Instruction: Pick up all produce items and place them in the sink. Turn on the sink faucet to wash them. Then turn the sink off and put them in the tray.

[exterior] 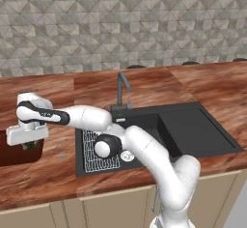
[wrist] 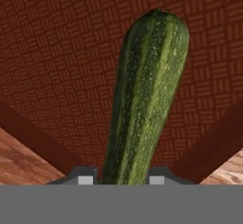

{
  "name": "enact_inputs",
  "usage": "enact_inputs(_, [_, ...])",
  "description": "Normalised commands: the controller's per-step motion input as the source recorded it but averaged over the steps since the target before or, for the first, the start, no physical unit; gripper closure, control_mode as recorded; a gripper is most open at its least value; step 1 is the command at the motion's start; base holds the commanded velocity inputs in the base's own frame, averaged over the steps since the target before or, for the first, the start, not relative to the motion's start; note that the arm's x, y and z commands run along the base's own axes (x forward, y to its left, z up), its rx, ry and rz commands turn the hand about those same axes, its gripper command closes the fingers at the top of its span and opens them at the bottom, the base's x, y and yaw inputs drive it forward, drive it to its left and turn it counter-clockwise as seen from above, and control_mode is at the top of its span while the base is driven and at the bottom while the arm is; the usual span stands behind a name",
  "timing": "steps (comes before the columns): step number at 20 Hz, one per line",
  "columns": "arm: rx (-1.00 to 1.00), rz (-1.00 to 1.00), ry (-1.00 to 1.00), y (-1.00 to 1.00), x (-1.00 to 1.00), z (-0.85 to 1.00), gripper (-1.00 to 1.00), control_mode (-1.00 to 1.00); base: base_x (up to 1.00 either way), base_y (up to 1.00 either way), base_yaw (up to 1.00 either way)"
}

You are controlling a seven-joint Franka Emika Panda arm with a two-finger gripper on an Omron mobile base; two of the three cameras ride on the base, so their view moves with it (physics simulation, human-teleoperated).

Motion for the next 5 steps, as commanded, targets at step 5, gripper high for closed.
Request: enact_inputs(5, [-0.18, 0.00, 0.06, 0.03, 0.15, -0.38, 1.00, -1.00, 0.00, 0.00, 0.00])
